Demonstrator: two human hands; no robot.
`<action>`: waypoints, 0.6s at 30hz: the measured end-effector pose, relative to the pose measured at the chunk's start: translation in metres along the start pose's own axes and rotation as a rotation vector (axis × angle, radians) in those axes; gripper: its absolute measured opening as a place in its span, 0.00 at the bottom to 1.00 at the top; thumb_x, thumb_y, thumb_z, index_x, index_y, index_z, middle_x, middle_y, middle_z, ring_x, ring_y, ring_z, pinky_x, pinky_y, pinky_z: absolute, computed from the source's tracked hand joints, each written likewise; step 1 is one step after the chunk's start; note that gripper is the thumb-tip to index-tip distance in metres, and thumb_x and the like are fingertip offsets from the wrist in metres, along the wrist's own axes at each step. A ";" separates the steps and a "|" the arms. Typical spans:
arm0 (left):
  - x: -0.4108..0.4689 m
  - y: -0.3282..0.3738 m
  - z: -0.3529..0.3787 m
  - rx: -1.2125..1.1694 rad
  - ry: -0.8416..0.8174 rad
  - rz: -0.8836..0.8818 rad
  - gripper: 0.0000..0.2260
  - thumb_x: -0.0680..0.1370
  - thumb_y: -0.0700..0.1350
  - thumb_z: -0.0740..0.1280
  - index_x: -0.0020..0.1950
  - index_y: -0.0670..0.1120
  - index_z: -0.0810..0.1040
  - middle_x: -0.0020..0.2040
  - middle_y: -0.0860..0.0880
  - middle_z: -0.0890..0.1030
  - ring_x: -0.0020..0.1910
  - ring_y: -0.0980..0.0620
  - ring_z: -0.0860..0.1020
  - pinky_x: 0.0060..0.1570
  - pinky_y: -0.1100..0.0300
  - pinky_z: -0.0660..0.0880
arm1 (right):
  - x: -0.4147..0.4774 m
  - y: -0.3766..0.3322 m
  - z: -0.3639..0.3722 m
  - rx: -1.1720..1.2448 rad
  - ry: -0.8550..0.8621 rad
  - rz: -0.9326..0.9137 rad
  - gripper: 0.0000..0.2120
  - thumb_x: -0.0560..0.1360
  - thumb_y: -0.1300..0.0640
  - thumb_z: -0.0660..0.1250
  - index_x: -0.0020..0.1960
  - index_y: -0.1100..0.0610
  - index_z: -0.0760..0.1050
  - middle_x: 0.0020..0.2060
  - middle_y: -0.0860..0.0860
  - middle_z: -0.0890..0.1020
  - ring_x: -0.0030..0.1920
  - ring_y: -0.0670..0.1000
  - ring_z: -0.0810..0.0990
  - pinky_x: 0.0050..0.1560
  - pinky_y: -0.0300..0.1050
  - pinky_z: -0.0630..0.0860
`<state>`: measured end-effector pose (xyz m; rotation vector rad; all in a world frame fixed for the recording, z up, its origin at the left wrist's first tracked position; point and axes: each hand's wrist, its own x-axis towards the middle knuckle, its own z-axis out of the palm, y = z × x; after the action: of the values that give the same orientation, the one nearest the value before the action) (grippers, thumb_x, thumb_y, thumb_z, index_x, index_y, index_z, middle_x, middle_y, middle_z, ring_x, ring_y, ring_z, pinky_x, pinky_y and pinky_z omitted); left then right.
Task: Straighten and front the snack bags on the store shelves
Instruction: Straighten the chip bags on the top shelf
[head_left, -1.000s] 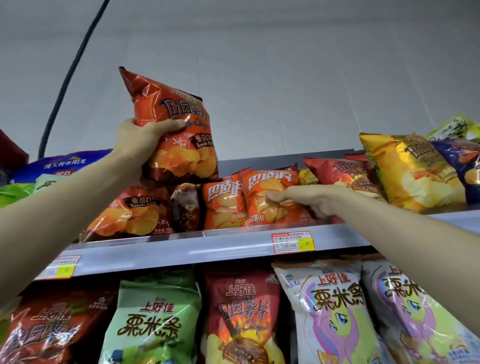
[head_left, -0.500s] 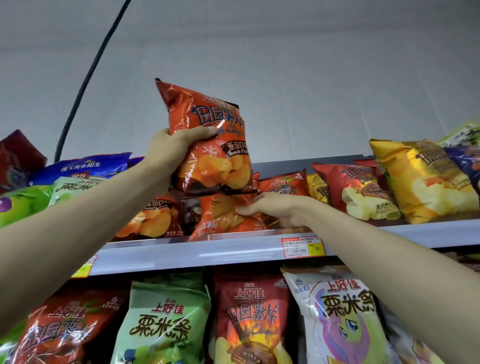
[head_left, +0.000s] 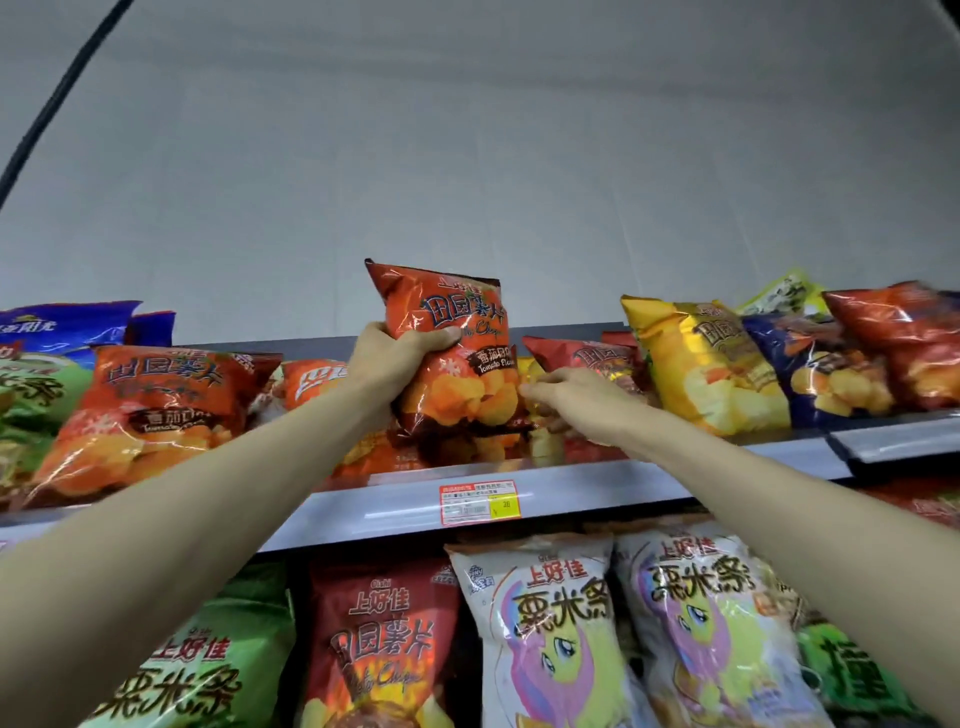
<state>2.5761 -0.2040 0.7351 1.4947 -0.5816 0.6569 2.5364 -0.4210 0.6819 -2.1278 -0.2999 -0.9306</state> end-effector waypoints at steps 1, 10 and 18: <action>0.000 -0.007 0.007 0.025 -0.006 -0.003 0.38 0.64 0.52 0.87 0.68 0.44 0.74 0.58 0.46 0.85 0.50 0.45 0.87 0.54 0.45 0.85 | -0.004 0.000 0.001 -0.060 -0.034 -0.022 0.18 0.80 0.38 0.67 0.61 0.49 0.77 0.60 0.50 0.84 0.58 0.54 0.82 0.64 0.54 0.78; 0.007 -0.030 0.029 0.156 -0.208 -0.090 0.42 0.65 0.56 0.85 0.72 0.46 0.70 0.62 0.44 0.84 0.57 0.43 0.86 0.61 0.41 0.82 | 0.016 0.019 0.016 -0.128 -0.018 0.053 0.42 0.73 0.41 0.76 0.77 0.56 0.60 0.66 0.52 0.77 0.53 0.52 0.79 0.52 0.46 0.76; -0.016 -0.024 0.026 0.951 -0.071 0.172 0.32 0.74 0.57 0.79 0.70 0.44 0.73 0.61 0.49 0.81 0.61 0.44 0.80 0.62 0.51 0.78 | 0.022 0.024 0.021 -0.347 0.064 0.037 0.49 0.68 0.33 0.75 0.80 0.51 0.58 0.68 0.55 0.77 0.67 0.62 0.78 0.64 0.60 0.77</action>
<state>2.5835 -0.2295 0.7073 2.3705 -0.4673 1.1053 2.5745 -0.4236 0.6750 -2.4015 -0.0685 -1.0895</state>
